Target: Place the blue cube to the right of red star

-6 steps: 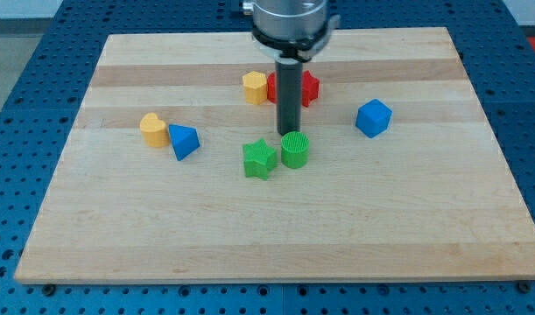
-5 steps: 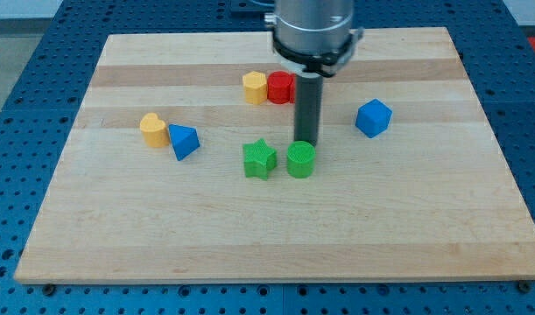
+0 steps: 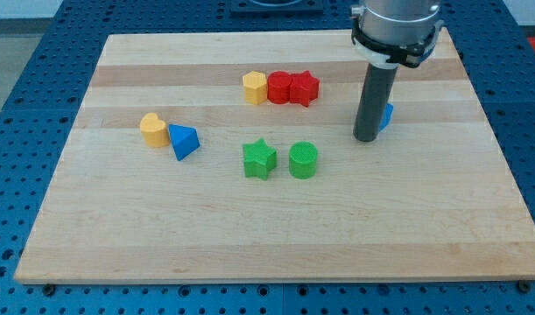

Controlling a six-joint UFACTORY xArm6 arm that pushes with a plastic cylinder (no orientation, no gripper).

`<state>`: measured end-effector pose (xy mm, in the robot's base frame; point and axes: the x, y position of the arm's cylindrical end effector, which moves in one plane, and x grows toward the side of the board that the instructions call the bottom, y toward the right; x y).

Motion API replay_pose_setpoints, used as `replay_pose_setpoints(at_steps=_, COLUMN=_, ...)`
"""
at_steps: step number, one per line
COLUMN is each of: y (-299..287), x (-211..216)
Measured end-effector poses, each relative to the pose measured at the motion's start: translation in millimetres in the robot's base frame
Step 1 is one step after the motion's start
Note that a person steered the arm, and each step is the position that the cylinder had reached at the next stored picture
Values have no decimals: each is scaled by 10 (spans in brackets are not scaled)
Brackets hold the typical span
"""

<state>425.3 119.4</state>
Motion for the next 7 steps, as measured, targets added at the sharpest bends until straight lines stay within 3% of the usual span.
replay_pose_setpoints(at_steps=3, y=532, x=-19)
replay_pose_setpoints(at_steps=5, y=518, x=-28)
replay_pose_setpoints(at_steps=7, y=498, x=-320)
